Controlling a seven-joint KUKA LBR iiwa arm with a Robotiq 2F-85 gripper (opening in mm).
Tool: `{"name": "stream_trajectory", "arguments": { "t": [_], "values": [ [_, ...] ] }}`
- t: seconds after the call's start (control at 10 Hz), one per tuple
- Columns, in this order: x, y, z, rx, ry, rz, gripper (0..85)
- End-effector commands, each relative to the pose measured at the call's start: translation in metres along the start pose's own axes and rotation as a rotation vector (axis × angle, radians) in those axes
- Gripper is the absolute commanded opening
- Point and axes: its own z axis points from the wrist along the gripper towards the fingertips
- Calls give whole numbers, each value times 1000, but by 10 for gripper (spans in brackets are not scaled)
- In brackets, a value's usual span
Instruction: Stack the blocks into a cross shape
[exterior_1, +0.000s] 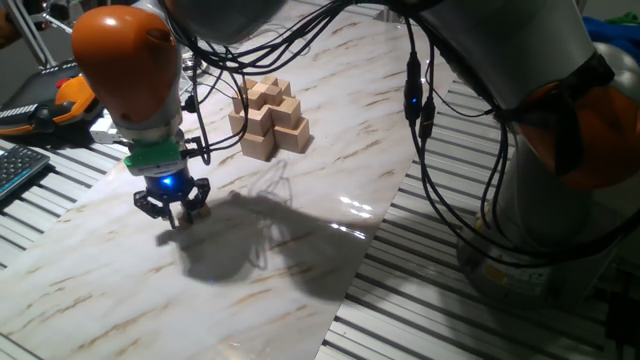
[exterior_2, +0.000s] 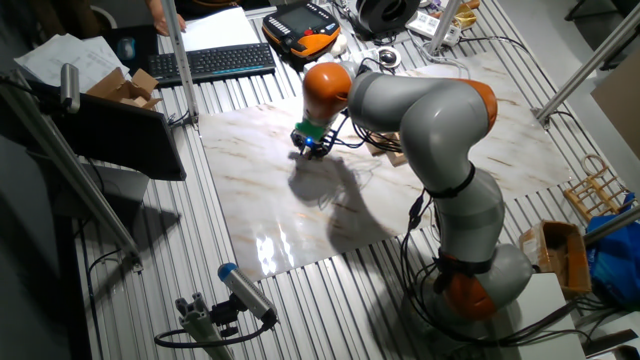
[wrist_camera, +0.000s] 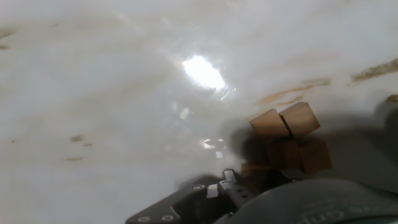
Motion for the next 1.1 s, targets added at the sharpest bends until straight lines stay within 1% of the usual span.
{"name": "stream_trajectory", "arguments": {
  "t": [0.0,0.1,0.2,0.3,0.4,0.5,0.7,0.8,0.9,1.0],
  "values": [
    [0,0,-1,11,-7,-29,170],
    [0,0,-1,12,-8,-50,0],
    [0,0,-1,11,-4,-70,0],
    [1,0,-2,18,-11,-95,0],
    [1,0,-9,27,-5,-130,0],
    [1,-2,-20,44,11,-176,0],
    [-5,-9,-55,68,72,-277,0],
    [-9,-15,-72,71,97,-321,0],
    [-14,-22,-88,76,109,-364,0],
    [-19,-30,-103,81,113,-405,0]
  ]
}}
